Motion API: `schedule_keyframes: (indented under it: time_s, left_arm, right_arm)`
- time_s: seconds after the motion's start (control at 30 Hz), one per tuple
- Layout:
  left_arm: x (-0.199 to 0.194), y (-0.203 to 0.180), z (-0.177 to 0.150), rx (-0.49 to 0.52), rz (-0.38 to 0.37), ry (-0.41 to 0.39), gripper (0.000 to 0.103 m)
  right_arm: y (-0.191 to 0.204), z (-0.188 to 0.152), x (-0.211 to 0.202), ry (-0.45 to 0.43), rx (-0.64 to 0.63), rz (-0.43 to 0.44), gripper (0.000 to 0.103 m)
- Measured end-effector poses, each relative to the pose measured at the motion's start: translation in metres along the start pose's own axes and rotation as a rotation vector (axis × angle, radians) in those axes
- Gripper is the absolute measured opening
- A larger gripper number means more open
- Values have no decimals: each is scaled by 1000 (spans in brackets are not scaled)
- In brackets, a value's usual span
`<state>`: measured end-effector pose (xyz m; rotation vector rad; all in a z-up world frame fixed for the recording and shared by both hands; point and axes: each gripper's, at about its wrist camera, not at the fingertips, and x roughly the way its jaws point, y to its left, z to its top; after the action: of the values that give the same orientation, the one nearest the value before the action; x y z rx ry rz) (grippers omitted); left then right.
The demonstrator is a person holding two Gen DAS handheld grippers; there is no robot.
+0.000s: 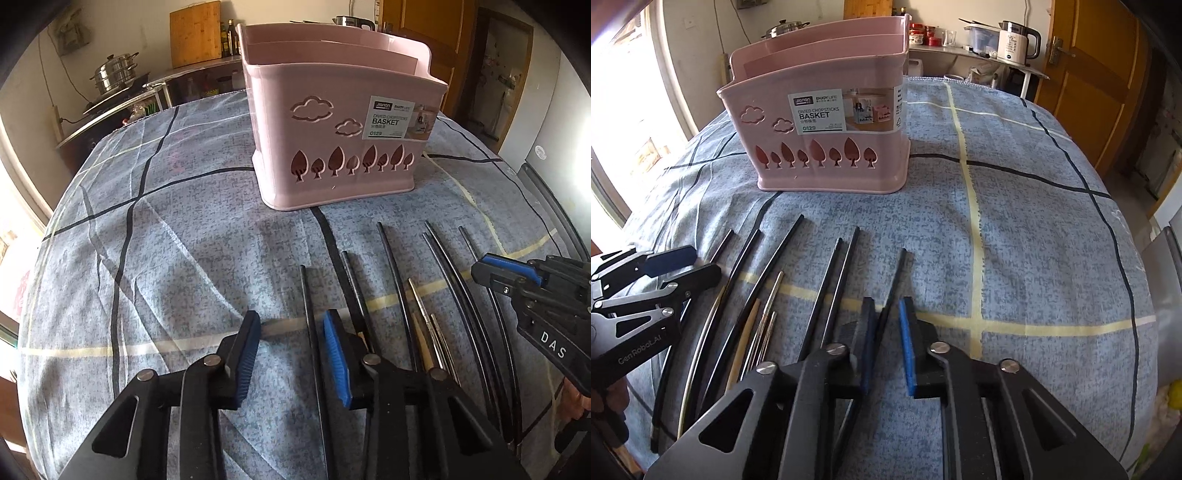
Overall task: Organize utensils
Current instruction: 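Close the left tool on a black chopstick while the right tool grasps another, then lift both held chopsticks and carry them over the pink basket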
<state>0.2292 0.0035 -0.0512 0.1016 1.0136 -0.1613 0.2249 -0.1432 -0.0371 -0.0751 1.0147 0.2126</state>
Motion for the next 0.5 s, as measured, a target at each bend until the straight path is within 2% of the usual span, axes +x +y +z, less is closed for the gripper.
schedule_keyframes:
  time_s: [0.07,0.13,0.3,0.5]
  left_arm:
    - [0,-7,1,29,0,4,15]
    - [-1,-13,1,55,6,10,6]
    - [-8,-8,2,24,-30,7,5]
    - [-45,1,17,2,-70,-81,4]
  right_arm:
    - [-3,3,1,8,12,15,8]
    - [-5,4,1,12,21,31,8]
    - [-12,6,-11,-11,45,74,7]
    - [-17,16,-33,-68,63,118,6]
